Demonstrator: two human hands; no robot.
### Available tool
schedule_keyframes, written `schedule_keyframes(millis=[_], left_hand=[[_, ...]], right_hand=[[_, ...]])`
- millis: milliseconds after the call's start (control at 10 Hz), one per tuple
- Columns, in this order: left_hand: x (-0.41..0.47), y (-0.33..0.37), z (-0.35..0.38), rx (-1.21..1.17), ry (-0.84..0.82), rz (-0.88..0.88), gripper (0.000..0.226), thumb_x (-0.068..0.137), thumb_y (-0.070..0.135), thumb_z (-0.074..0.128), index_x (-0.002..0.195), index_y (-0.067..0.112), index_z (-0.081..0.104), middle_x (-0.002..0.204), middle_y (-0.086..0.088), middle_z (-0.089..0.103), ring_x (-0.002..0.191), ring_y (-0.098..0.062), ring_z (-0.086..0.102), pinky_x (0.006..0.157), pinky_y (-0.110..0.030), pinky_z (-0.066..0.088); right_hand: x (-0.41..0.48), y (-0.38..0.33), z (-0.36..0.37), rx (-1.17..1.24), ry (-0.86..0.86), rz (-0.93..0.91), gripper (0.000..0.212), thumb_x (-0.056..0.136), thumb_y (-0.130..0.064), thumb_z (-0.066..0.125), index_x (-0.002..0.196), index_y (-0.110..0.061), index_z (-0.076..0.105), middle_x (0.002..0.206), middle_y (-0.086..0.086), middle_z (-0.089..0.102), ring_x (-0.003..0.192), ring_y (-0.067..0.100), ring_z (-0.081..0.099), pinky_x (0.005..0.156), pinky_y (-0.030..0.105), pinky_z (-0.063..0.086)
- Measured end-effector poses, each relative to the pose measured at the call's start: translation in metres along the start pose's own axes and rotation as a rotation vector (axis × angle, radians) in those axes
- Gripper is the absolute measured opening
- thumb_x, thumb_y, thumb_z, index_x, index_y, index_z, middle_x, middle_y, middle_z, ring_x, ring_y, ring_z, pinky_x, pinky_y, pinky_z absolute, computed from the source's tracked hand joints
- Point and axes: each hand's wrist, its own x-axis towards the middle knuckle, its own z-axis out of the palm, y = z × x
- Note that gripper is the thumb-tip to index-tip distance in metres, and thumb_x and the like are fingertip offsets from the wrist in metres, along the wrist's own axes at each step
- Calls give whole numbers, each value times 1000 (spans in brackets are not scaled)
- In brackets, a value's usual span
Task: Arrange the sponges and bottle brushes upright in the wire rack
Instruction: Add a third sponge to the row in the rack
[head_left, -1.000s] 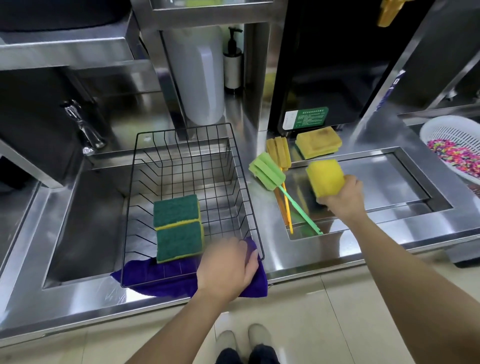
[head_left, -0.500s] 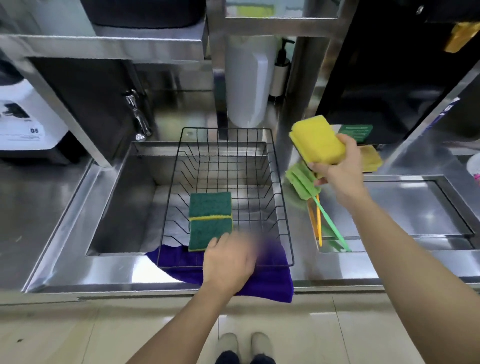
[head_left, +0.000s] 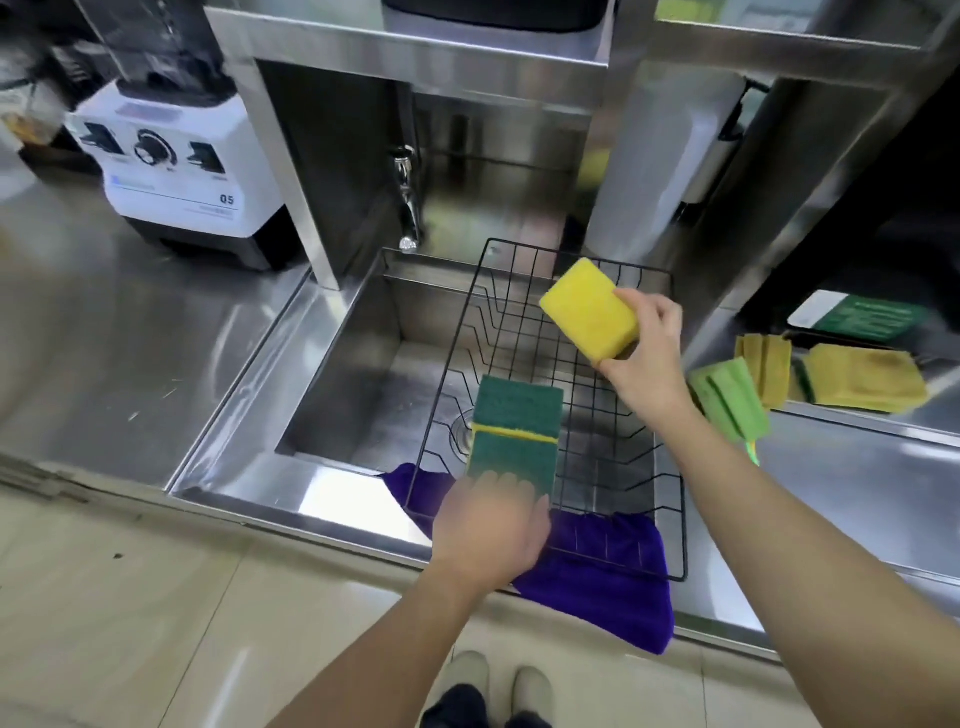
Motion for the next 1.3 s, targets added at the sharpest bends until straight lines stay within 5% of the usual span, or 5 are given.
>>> schedule_keyframes(millis=[300, 600, 900, 1000, 1300], left_hand=[[-2, -1, 3, -38, 39, 0, 32, 88, 30, 47, 61, 15, 56, 56, 1, 52, 50, -18, 46, 49, -27, 34], [-2, -1, 2, -41, 12, 5, 31, 88, 30, 47, 62, 16, 57, 57, 2, 54, 51, -17, 48, 50, -27, 35], [-1, -1, 1, -36, 9, 18, 31, 87, 28, 47, 60, 16, 55, 56, 2, 52, 50, -16, 46, 49, -27, 33], [-1, -1, 2, -36, 16, 16, 31, 88, 28, 47, 60, 16, 55, 56, 2, 51, 50, -16, 46, 49, -27, 33], [-1, -1, 1, -44, 13, 18, 31, 88, 27, 46, 60, 16, 55, 55, 2, 50, 50, -16, 45, 49, -27, 31]], right_hand=[[9, 25, 21, -897, -264, -556, 86, 43, 17, 71, 117, -20, 49, 119, 29, 56, 84, 44, 59, 63, 44, 51], [7, 15, 32, -376, -448, -269, 31, 87, -25, 53, 114, -29, 67, 137, -6, 54, 128, 20, 39, 95, 29, 13], [16, 16, 35, -247, -425, 277, 59, 82, -39, 65, 136, -27, 45, 157, 11, 12, 140, 34, 25, 112, 43, 24], [20, 20, 32, -68, -461, 342, 67, 78, -34, 71, 138, -25, 42, 140, 14, 39, 122, 31, 46, 87, 29, 44], [28, 4, 50, -128, -371, 202, 87, 70, -8, 79, 139, -11, 26, 141, 13, 23, 131, 31, 30, 115, 39, 26]])
